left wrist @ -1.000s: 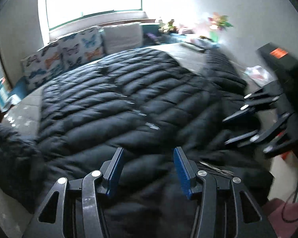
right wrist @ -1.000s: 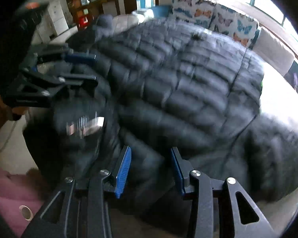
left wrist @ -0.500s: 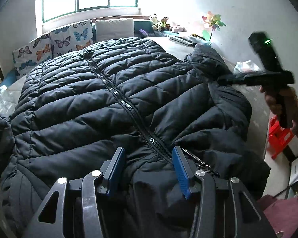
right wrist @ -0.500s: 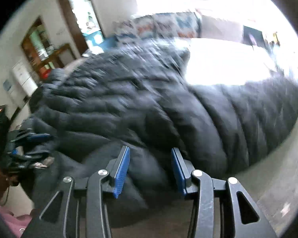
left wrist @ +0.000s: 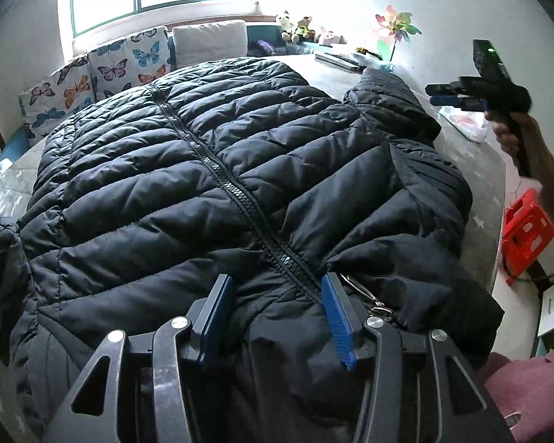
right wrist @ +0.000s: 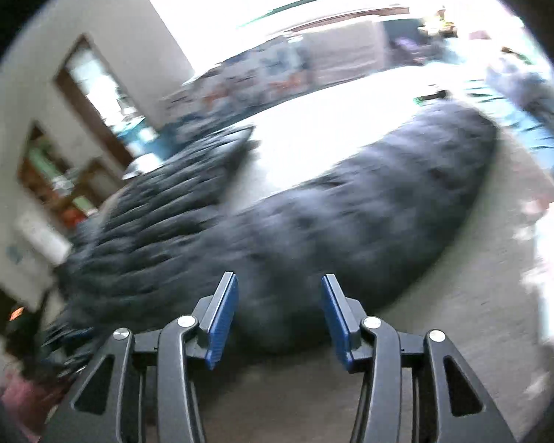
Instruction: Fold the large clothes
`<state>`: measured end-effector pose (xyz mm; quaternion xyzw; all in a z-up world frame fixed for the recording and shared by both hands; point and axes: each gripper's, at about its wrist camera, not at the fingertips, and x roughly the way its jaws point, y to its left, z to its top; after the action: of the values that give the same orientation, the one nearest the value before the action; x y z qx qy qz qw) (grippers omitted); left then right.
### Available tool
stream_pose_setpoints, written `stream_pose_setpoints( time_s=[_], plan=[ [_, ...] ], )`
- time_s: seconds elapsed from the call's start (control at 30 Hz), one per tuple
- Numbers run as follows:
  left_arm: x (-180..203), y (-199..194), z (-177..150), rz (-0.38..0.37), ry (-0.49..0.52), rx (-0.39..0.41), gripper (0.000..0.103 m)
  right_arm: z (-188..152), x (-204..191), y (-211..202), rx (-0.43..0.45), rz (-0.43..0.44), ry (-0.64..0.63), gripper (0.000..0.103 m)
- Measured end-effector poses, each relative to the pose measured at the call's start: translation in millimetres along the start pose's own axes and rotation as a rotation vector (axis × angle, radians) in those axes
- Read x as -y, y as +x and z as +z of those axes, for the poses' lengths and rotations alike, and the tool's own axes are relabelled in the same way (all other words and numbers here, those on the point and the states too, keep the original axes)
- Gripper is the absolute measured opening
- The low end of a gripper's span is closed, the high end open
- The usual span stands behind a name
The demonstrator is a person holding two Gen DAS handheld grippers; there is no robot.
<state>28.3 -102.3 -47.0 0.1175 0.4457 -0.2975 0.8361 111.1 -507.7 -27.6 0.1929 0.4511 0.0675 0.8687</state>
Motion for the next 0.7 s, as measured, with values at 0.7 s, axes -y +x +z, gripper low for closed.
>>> stream_pose_setpoints(
  time_s=[0.7],
  plan=[
    [-1,10,8,0.038,-0.007,-0.046,0.058,64,126,59,0.088,-0.099,0.366,0.015]
  ],
)
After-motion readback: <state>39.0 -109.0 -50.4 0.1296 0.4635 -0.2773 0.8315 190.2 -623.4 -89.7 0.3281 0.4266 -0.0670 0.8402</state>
